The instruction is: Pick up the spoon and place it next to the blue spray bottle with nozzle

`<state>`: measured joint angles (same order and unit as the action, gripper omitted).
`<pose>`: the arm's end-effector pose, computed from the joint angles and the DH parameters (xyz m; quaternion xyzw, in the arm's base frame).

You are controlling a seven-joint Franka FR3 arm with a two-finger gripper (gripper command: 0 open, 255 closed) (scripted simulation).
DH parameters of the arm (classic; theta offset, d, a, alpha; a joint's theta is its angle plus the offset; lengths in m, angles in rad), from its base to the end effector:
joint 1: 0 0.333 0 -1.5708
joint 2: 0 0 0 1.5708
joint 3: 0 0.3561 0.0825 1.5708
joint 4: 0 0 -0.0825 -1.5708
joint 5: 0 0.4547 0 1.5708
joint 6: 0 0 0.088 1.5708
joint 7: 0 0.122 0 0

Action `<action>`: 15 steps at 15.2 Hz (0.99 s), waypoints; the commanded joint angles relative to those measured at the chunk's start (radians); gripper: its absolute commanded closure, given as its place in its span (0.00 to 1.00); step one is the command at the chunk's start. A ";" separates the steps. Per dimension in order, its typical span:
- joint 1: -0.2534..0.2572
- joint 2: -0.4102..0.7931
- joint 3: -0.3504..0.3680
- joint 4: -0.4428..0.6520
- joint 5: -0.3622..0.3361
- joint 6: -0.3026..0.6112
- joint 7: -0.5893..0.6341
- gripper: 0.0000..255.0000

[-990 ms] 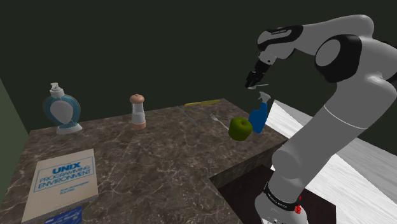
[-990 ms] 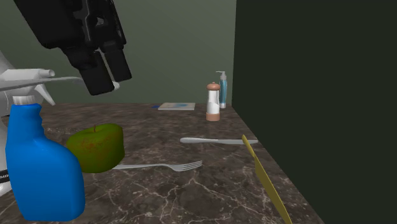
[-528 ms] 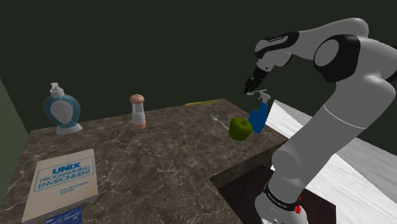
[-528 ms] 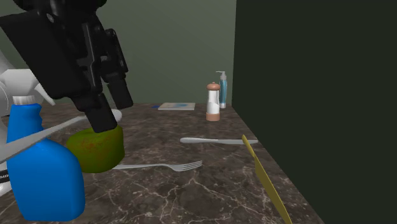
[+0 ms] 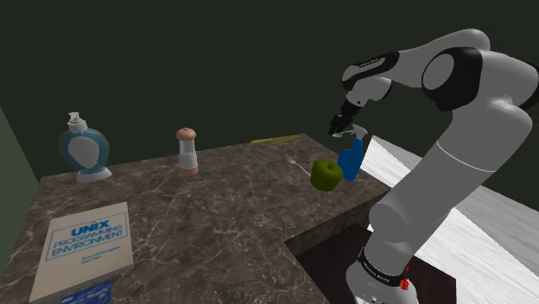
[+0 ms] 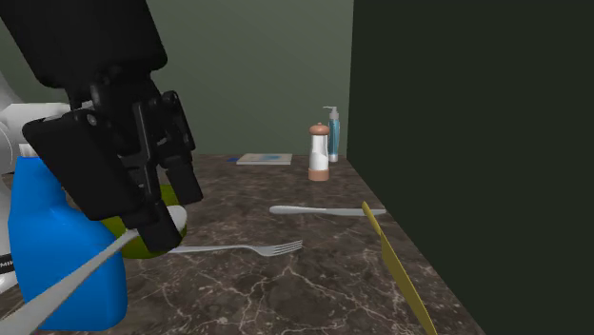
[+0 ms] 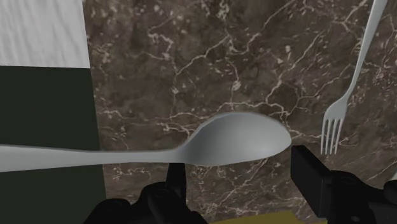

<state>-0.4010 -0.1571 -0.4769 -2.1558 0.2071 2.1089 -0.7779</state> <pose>0.3733 -0.4406 0.4642 -0.9861 0.0973 -0.1233 0.0534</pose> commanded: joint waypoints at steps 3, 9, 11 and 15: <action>0.002 0.020 -0.004 -0.035 0.018 0.051 -0.021 1.00; 0.006 0.056 -0.010 -0.082 0.052 0.125 -0.058 1.00; 0.008 0.070 -0.012 -0.096 0.065 0.149 -0.073 1.00; 0.011 0.101 -0.015 -0.121 0.097 0.197 -0.104 1.00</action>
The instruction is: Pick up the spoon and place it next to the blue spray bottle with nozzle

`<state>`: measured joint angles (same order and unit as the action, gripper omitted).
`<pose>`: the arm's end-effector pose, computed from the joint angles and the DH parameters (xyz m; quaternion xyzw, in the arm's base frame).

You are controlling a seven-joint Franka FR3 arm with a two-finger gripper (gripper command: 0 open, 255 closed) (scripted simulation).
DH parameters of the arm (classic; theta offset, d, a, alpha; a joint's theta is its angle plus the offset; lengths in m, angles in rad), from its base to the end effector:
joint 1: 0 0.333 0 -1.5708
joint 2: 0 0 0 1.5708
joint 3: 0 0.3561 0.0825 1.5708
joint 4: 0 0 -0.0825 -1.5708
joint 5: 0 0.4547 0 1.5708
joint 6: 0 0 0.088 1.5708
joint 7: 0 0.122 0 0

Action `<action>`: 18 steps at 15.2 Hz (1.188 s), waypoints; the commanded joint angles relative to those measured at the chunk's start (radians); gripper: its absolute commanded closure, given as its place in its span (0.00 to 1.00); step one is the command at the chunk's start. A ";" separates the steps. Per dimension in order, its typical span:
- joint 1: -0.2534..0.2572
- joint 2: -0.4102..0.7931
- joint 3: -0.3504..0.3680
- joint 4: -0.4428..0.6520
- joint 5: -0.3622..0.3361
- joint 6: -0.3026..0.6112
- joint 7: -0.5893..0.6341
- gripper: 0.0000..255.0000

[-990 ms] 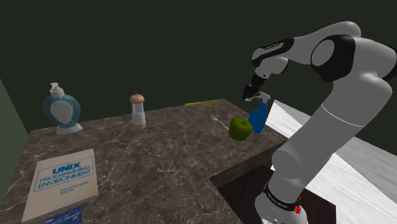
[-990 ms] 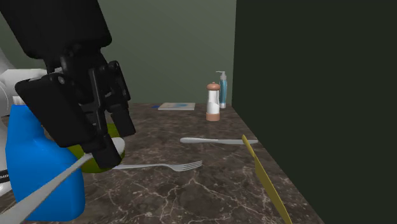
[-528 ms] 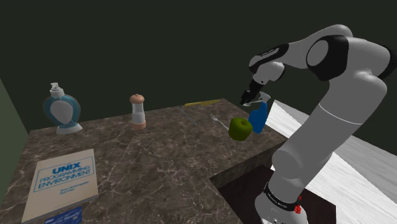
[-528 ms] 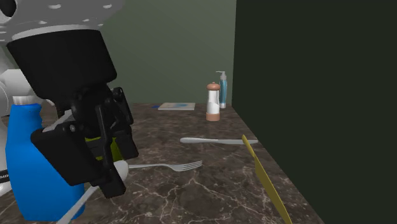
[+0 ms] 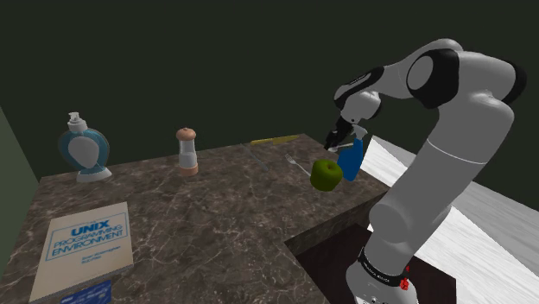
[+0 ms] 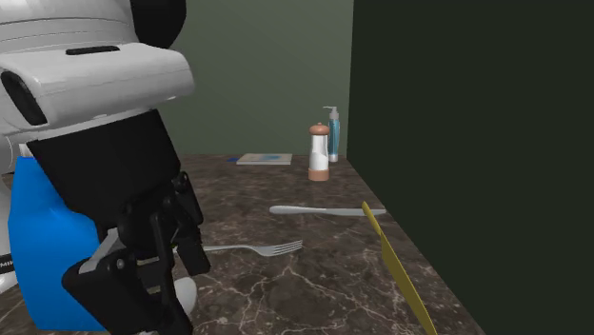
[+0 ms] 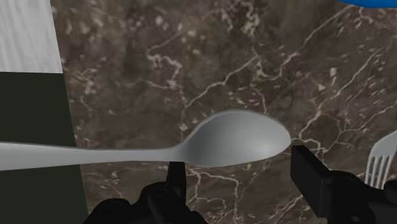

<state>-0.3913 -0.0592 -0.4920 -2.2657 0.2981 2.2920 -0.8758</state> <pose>0.3722 -0.4389 0.3731 -0.9861 0.0975 -0.1233 0.0535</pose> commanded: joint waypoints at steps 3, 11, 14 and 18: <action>0.003 0.029 -0.001 -0.027 0.033 0.048 -0.032 1.00; 0.005 0.074 0.000 -0.047 0.083 0.100 -0.078 1.00; 0.005 0.074 0.000 -0.047 0.083 0.100 -0.078 1.00; 0.006 0.073 0.001 -0.044 0.081 0.097 -0.073 0.00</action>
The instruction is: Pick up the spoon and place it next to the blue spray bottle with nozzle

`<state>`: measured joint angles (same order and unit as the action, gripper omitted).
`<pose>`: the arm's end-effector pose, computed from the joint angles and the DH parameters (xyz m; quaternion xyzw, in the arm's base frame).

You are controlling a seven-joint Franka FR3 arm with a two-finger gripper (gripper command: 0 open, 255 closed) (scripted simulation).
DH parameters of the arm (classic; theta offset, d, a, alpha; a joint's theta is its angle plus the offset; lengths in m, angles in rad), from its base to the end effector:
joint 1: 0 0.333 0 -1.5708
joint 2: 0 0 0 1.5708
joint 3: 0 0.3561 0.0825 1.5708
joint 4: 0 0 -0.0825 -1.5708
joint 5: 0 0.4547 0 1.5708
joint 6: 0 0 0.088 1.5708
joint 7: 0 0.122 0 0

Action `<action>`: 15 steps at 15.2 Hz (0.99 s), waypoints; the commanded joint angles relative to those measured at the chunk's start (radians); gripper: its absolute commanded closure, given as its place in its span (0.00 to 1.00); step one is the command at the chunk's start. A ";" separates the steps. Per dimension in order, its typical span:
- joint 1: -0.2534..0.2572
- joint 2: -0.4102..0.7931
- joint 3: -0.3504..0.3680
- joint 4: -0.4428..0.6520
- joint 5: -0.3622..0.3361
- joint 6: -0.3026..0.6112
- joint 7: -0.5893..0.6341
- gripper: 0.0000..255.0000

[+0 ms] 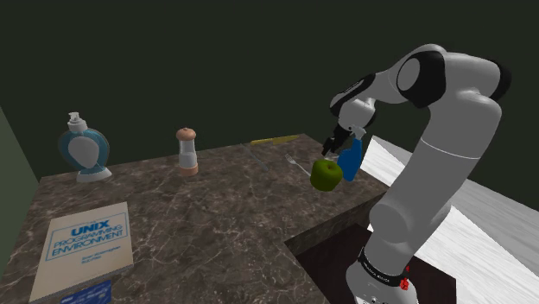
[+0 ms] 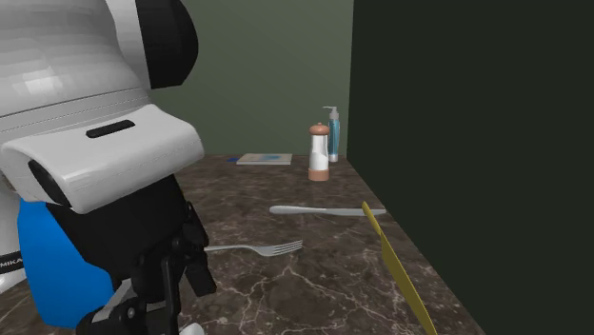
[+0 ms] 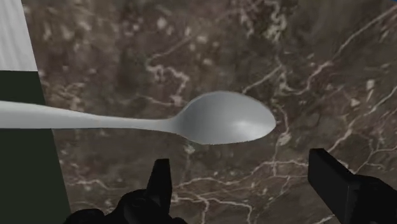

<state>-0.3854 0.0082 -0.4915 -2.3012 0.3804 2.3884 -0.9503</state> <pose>0.3735 -0.4378 0.3302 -0.9856 0.0965 -0.1293 0.0499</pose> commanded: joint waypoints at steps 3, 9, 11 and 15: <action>-0.001 0.009 -0.001 -0.004 0.001 -0.002 -0.002 0.00; -0.017 -0.091 -0.012 0.019 -0.098 -0.104 0.063 0.00; -0.018 -0.092 -0.011 0.019 -0.098 -0.104 0.063 0.00; -0.018 -0.091 -0.011 0.019 -0.098 -0.104 0.063 0.00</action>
<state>-0.4029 -0.0831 -0.5029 -2.2820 0.2827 2.2847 -0.8872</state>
